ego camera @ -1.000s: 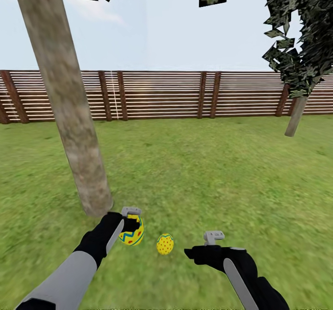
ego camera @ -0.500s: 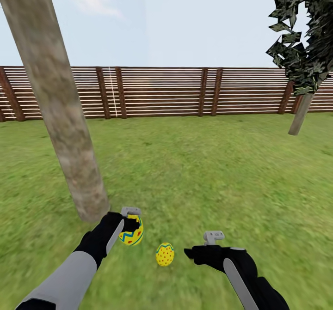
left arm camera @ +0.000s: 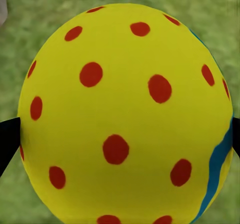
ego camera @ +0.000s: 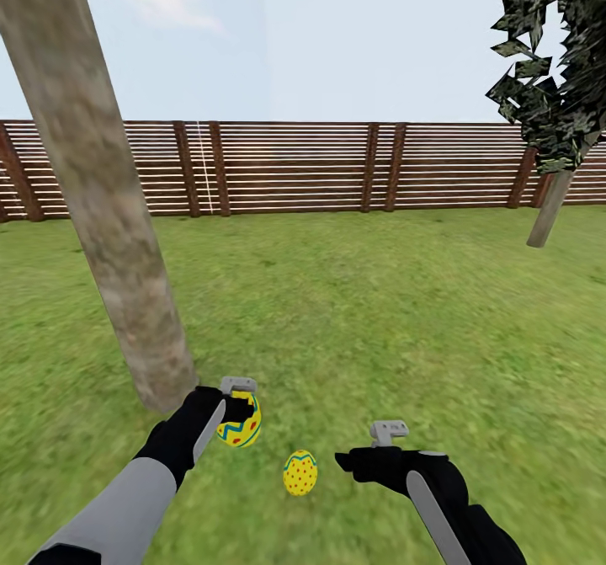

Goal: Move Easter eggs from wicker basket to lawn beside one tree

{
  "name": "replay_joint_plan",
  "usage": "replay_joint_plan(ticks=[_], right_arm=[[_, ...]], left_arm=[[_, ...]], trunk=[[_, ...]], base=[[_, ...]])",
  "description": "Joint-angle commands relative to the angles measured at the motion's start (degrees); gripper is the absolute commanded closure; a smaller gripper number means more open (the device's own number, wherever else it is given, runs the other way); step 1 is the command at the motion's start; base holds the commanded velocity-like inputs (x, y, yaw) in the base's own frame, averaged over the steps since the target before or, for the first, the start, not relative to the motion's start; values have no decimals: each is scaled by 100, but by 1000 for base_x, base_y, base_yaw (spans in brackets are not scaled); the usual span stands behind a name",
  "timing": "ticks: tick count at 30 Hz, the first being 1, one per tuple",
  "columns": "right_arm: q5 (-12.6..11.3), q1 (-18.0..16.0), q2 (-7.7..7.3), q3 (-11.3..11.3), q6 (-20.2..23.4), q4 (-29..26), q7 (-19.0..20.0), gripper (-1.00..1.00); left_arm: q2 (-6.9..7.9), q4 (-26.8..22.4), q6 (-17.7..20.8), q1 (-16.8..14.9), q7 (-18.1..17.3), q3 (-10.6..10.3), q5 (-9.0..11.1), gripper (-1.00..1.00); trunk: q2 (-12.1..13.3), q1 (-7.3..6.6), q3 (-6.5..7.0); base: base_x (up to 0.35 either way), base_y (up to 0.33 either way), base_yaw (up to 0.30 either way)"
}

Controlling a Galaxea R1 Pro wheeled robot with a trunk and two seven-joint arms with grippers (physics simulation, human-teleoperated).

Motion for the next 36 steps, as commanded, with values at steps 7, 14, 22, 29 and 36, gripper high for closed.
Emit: replay_joint_plan(ticks=[7, 14, 22, 29, 36], right_arm=[[-56, -5, -5, 12, 11, -6, -60, -100], [-54, -5, -5, 12, 12, -8, -64, -100], [-52, -5, -5, 17, 10, -9, -60, -100], [-57, -5, -5, 20, 11, -6, -54, -100], [-52, -5, -5, 33, 10, -7, -52, -100]], left_arm=[[3, -2, 13, -3, 40, -20, 64, 100], [3, -1, -41, -3, 40, -18, 39, 100], [3, -1, -50, -3, 44, -22, 32, 100], [3, -1, -190, -3, 51, -24, 23, 100], [3, -1, -209, -3, 56, -23, 19, 100]], trunk=[[-284, 153, -131], [-564, 307, -257], [-885, 483, -401], [-1166, 636, -526], [-1447, 790, -652]], base=[[0, 0, 0], [0, 0, 0], [0, 0, 0], [0, 0, 0], [0, 0, 0]])
